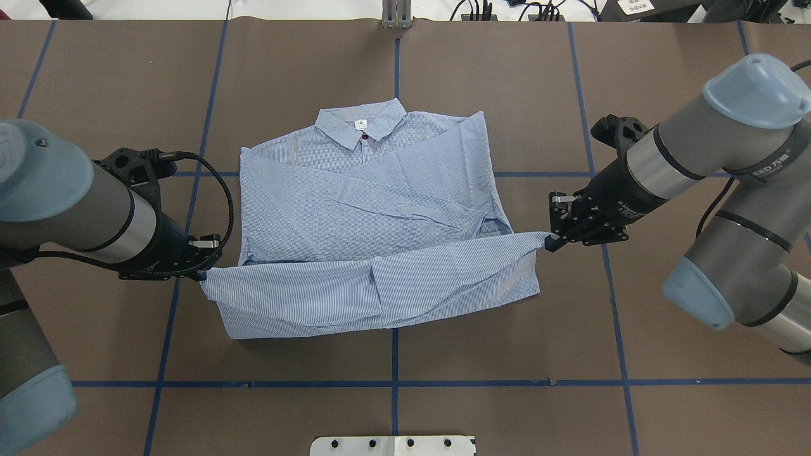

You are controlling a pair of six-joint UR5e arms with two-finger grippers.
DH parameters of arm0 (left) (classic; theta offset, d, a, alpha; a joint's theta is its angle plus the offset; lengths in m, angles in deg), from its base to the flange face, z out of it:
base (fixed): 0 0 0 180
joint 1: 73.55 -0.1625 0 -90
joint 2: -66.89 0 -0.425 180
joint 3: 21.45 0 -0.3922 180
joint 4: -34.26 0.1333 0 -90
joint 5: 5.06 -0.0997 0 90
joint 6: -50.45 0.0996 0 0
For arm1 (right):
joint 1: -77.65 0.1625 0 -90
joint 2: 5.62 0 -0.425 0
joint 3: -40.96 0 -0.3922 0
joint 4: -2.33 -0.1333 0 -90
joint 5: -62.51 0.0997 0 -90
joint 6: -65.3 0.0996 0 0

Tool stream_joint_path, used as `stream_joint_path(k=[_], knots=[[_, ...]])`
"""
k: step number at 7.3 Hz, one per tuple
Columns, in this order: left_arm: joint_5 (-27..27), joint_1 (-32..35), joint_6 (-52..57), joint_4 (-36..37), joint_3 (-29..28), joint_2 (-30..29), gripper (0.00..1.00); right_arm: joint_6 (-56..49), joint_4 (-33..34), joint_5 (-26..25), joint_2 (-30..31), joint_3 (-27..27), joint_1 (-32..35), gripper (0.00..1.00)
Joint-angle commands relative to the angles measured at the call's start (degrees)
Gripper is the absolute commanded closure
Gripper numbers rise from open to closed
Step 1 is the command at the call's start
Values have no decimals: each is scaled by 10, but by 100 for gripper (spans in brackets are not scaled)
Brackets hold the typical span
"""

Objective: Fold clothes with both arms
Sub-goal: 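Lift the hem with both grippers and carry it over toward the collar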

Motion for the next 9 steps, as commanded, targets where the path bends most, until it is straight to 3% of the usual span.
stream_joint_path(k=[1,4,6,9], knots=[[1,15,0,-4,-31,-16,100,2,1,-3,-33,32,23,100],[11,72,2,-80,-115,-48,100,0,0,-5,-103,105,65,100],[31,132,61,-102,-167,-62,100,1,0,-34,-164,161,73,100],[31,146,73,-155,-260,-100,100,-1,0,-51,-226,246,82,100]])
